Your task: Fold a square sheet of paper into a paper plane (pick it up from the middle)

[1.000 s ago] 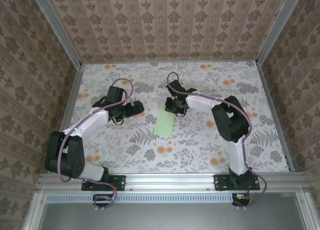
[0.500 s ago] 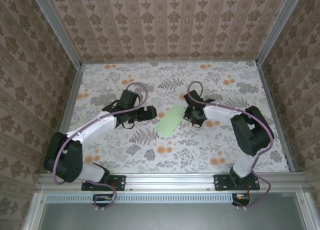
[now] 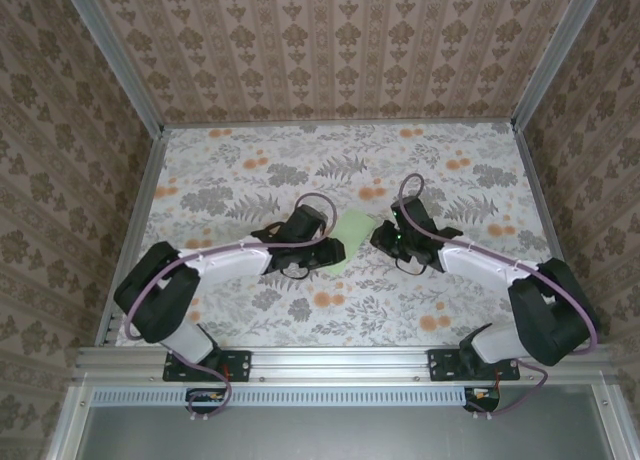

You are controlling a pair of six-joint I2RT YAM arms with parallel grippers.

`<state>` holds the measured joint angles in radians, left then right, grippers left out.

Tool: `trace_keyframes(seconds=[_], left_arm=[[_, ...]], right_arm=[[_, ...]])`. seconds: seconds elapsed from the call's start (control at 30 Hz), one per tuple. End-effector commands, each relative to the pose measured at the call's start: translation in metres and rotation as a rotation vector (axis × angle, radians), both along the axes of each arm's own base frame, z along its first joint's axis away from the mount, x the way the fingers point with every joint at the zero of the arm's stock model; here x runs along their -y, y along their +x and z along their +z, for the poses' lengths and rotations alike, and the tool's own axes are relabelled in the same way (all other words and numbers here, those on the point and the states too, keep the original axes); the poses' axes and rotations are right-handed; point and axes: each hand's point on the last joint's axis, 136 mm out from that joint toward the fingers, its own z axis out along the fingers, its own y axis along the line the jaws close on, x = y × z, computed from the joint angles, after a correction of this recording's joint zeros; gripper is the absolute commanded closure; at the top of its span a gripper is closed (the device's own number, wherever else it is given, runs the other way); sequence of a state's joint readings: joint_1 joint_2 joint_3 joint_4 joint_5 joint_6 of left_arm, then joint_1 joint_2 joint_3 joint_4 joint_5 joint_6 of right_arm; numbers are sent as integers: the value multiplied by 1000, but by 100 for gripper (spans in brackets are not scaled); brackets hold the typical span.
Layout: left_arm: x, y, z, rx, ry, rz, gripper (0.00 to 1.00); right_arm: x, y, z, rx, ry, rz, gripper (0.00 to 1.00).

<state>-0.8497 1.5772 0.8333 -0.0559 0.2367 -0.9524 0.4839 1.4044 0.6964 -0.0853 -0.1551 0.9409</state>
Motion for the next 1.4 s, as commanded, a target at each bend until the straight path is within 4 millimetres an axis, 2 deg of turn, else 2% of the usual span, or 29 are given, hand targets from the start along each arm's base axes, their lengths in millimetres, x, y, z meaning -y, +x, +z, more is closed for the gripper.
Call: trace_keyframes(seconds=[0.0,0.13,0.27,0.5,0.63,0.87,1.1,1.27,1.37], left_arm=[[14,17,13,4,-53,75,61],[15,17,-6,-71,1,100,66],[10,17,-22,-120,67,120,69],[-4,19,-38,-158,118,114,70],[-12,18,-43,-179,129,104,70],[-28,19,-50,-202,157,97,69],[-42,27,-57,-217,173,93,68],[-47,35,-54,-203,178,69,68],[-49,46,-41,-178,168,39,68]], right_arm=[[-23,2,3,24,70,137,88],[-34,23,8,27,32,199,90],[-34,44,5,18,-31,187,90],[-55,70,-13,-36,-40,271,90],[-59,79,-27,-80,-75,292,90],[-44,71,-55,-189,-169,263,90],[-22,52,-68,-267,-237,193,89],[-20,34,-68,-298,-191,119,87],[-28,24,-70,-307,-89,47,88]])
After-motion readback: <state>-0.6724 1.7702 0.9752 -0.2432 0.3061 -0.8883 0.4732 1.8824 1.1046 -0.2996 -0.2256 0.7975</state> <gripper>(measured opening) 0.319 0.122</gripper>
